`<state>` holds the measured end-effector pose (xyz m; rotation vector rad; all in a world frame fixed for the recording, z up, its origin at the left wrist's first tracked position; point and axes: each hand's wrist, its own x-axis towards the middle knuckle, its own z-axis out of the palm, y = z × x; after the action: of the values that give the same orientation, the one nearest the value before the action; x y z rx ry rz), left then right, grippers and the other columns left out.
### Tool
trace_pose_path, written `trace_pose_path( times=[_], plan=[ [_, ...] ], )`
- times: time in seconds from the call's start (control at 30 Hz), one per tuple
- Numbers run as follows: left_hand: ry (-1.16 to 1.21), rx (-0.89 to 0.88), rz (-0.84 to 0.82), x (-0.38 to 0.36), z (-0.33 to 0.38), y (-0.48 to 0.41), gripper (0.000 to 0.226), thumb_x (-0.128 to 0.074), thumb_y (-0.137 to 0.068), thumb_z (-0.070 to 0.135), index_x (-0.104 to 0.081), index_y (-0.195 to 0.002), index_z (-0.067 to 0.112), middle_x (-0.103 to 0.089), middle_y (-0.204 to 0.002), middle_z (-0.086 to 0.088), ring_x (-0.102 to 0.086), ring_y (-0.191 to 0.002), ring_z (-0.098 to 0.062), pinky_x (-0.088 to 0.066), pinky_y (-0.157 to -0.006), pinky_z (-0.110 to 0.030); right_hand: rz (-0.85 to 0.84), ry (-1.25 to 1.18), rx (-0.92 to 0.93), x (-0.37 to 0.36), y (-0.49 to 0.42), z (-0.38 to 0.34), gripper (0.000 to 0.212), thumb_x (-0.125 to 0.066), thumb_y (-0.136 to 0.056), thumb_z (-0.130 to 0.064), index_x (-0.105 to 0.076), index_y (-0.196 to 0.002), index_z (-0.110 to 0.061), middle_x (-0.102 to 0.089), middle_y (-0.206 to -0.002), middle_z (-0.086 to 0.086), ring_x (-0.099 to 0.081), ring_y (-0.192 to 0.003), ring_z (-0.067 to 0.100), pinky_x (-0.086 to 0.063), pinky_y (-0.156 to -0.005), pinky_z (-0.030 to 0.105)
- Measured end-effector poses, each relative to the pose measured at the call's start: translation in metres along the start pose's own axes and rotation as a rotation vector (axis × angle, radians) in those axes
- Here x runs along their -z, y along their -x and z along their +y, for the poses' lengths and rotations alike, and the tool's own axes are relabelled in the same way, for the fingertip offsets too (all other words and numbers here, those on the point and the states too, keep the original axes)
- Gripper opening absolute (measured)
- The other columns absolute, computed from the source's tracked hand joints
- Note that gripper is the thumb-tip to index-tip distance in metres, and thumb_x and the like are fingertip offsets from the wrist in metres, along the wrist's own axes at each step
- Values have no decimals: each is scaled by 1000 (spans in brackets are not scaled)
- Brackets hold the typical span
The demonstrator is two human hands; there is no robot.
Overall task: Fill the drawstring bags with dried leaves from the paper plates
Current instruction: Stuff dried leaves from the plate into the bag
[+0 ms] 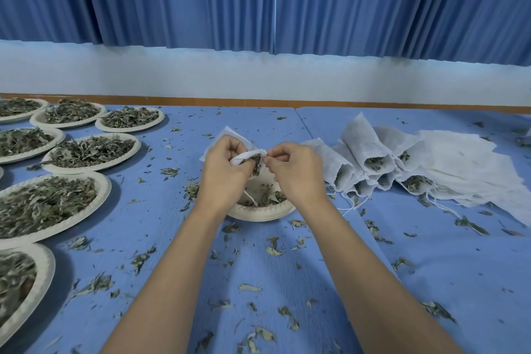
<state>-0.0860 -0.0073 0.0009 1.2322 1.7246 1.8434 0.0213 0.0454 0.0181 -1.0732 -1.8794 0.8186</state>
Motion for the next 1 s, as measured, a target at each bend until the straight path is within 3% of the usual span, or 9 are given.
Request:
trace_pose_path(
  times=[0.13,0.33,0.47,0.53,0.6,0.67,0.77,0.9,1.0],
  plan=[
    [-79,-16,132,1,0,-3,29,-60,-81,-2,-44,-68,18,-44,-61,3,-38,-52,-7,-33,-47,-14,-53,-34,3,3,-3,0,9,-61,-90,-14,-65,-83,-16,-56,-63,-12,-52,-61,3,-39,-57,17],
    [-208,-4,297,-4,12,-15,33,-35,-75,-13,-39,-65,18,-41,-63,5,-33,-55,-10,-30,-44,-14,-178,-59,16,9,-3,-5,25,-61,-89,-11,-56,-68,-24,-55,-61,-10,-57,-70,14,-49,-72,30],
    [-215,2,293,-6,14,-15,33,-38,-78,-11,-38,-65,18,-40,-62,5,-32,-53,-9,-29,-42,-15,-261,-58,-6,23,-6,-4,8,-63,-88,-13,-67,-91,-19,-66,-82,-4,-64,-88,16,-53,-87,35],
    [-201,17,275,-5,11,-13,31,-44,-82,-8,-39,-66,18,-41,-62,4,-32,-52,-10,-28,-40,-15,-379,208,-8,28,-8,-4,23,-63,-89,-16,-67,-111,-13,-69,-103,3,-63,-98,17,-52,-89,30],
    [-179,35,264,-4,9,-11,29,-47,-84,-4,-40,-68,18,-42,-63,3,-34,-51,-12,-27,-39,-15,-514,527,5,26,-8,-6,26,-62,-90,-25,-68,-106,-6,-67,-104,9,-63,-94,22,-53,-79,32],
    [-180,36,253,-3,8,-10,28,-48,-85,-2,-40,-68,19,-43,-63,3,-35,-52,-14,-28,-40,-18,-612,679,3,18,-7,-10,30,-58,-92,-32,-62,-79,-5,-59,-78,6,-55,-68,19,-44,-55,29],
    [-183,21,246,3,10,-11,29,-48,-84,-3,-40,-67,19,-42,-63,4,-34,-52,-12,-27,-40,-15,-679,786,1,10,-13,-19,39,-52,-94,-36,-45,-63,-13,-45,-67,2,-43,-56,14,-31,-48,26],
    [-172,9,259,11,10,-14,30,-51,-84,-2,-40,-66,20,-40,-62,5,-33,-52,-10,-27,-40,-13,-792,715,-62,7,-18,-24,29,-62,-87,-41,-53,-72,-18,-54,-71,-3,-53,-60,11,-41,-54,24],
    [-148,14,250,11,7,-11,31,-54,-83,-1,-41,-65,21,-39,-59,6,-32,-46,-7,-26,-39,-13,-778,577,-77,1,-14,-22,29,-62,-87,-39,-63,-95,-10,-64,-86,2,-62,-71,18,-49,-69,30]
  ],
)
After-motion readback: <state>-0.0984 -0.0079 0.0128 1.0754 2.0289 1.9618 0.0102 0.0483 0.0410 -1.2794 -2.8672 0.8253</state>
